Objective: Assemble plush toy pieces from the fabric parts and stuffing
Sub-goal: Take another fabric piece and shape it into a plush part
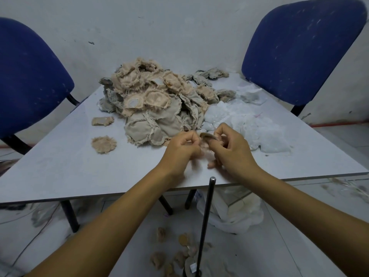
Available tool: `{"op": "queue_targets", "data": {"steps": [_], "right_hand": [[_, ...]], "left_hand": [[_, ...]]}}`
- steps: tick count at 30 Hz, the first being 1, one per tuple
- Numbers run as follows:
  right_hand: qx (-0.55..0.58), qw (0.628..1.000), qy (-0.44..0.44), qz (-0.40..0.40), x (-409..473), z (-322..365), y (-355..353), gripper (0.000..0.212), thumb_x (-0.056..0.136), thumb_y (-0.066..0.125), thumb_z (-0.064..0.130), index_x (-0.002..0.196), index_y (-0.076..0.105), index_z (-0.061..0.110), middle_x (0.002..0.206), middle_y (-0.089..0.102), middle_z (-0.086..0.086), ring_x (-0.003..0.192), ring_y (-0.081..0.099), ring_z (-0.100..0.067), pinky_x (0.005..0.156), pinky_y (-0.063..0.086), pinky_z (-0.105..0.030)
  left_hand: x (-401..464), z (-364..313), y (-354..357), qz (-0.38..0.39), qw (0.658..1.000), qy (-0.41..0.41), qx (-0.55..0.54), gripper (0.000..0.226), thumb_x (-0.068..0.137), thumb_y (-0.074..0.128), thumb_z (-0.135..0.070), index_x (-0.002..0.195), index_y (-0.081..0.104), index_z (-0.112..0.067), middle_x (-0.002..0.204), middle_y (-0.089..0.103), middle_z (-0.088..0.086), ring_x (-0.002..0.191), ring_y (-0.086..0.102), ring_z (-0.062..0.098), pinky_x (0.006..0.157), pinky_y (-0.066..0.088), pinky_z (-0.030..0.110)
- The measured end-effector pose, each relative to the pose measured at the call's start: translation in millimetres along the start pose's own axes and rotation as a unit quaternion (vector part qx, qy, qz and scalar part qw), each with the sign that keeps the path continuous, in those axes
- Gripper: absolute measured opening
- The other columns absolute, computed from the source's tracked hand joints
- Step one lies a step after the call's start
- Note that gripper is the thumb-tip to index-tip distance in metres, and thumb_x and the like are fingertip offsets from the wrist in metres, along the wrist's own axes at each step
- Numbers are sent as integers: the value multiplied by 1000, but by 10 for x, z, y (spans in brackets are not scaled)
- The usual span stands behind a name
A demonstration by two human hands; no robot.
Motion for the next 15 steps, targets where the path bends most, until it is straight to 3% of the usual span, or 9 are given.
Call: {"op": "queue_targets", "data": {"steps": [3, 5, 7, 10, 13, 15], "right_hand": [[-54, 997, -45, 35, -23, 89, 46, 34, 91, 68, 16, 69, 42, 21, 61, 48, -10, 55, 62, -30, 57, 57, -47], [-107, 992, -65, 29, -25, 120, 47, 35, 87, 66, 11, 67, 40, 22, 66, 51, -12, 69, 58, -39, 66, 55, -54], [-137, 988, -75, 3, -36, 126, 39, 30, 86, 63, 8, 69, 41, 19, 66, 51, -9, 71, 55, -36, 68, 53, -56], [-150, 987, -60, -7, -42, 92, 34, 23, 86, 64, 10, 76, 45, 18, 67, 51, -4, 63, 50, -21, 62, 54, -47], [34, 998, 20, 52, -6, 27, 61, 21, 75, 63, 7, 88, 56, 21, 87, 54, -4, 77, 55, -19, 67, 55, -46], [189, 977, 84, 41, 29, -50, -1, 35, 66, 53, 0, 92, 60, 22, 97, 52, -7, 85, 57, -22, 65, 57, -38]], "left_hand": [[31, 80, -18, 1, 992, -80, -93, 21, 95, 57, -14, 77, 46, -17, 75, 57, 4, 69, 60, 21, 70, 54, 38], [42, 105, -53, -3, 988, -109, -109, 18, 98, 56, -19, 83, 46, -14, 75, 61, 4, 63, 61, 21, 64, 55, 38], [40, 98, -59, 10, 991, -110, -79, 11, 95, 61, -8, 87, 54, -11, 79, 60, 10, 62, 59, 20, 57, 53, 31], [38, 86, -77, 6, 995, -86, -49, 8, 89, 65, 2, 90, 63, -6, 84, 62, 16, 69, 61, 22, 61, 54, 32], [20, 56, -120, -7, 996, -61, -63, 10, 87, 65, 2, 88, 69, -7, 85, 67, 15, 80, 62, 27, 73, 51, 34], [-17, 8, -49, 63, 994, -56, -69, 7, 87, 66, -9, 87, 73, -12, 83, 70, 8, 79, 64, 21, 69, 52, 29]]}}
Point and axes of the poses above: each hand's wrist, its own x-axis towards the middle knuckle, its own y-axis out of the palm, z = x × y, the point moved 8 cm from there along x, towards the middle knuckle
